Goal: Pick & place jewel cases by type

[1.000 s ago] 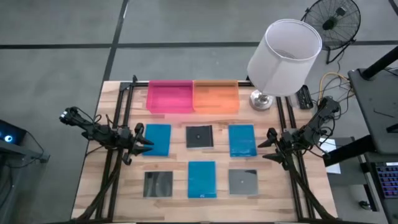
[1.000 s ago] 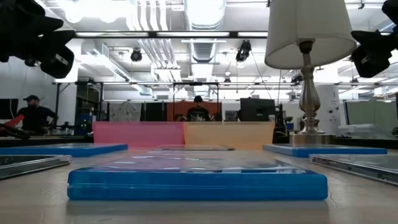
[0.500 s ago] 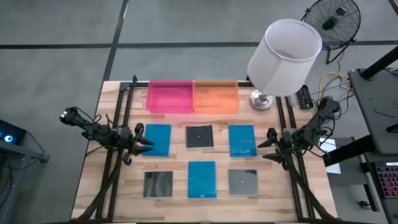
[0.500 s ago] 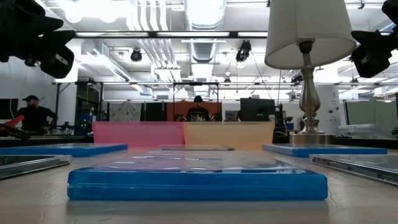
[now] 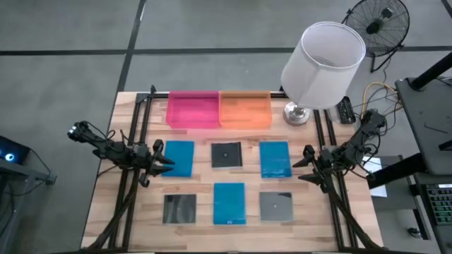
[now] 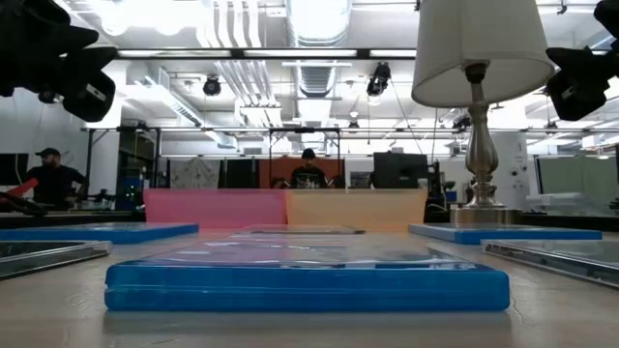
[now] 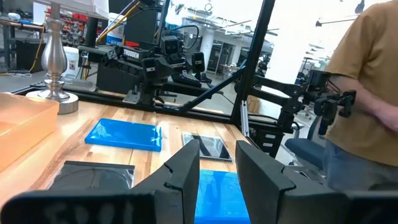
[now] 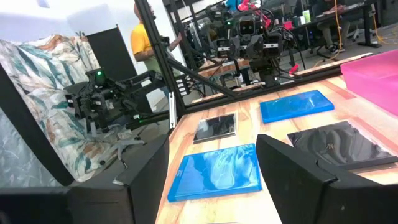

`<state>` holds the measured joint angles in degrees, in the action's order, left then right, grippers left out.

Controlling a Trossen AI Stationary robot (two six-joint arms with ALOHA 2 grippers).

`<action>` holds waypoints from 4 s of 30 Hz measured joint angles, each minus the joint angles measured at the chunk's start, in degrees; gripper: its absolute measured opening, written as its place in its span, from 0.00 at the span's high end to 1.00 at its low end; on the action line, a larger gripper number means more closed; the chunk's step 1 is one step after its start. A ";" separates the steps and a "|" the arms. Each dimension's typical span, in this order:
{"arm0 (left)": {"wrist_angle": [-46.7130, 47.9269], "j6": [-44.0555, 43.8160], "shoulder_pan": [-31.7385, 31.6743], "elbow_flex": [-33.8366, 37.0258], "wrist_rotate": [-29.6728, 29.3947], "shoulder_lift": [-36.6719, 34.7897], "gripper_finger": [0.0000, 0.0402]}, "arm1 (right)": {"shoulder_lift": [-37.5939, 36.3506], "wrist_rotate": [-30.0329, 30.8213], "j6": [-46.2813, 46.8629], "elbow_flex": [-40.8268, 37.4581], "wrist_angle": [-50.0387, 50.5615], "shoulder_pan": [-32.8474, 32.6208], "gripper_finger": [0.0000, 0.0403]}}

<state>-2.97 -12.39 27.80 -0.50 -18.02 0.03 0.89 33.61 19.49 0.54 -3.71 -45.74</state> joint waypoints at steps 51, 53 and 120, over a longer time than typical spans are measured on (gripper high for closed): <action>-0.01 7.25 -0.03 0.01 -0.72 0.01 0.78 | 0.00 0.02 0.02 0.00 -0.03 0.02 0.42; -0.01 7.25 -0.03 0.01 -0.74 0.01 0.78 | 0.00 0.02 0.02 0.00 -0.07 0.01 0.42; -0.01 7.23 -0.03 0.01 -0.76 0.00 0.78 | 55.52 17.84 -18.26 76.37 27.69 0.59 0.63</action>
<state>-2.98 -5.16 27.77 -0.49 -18.78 0.03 56.40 51.44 1.22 76.91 23.98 -45.15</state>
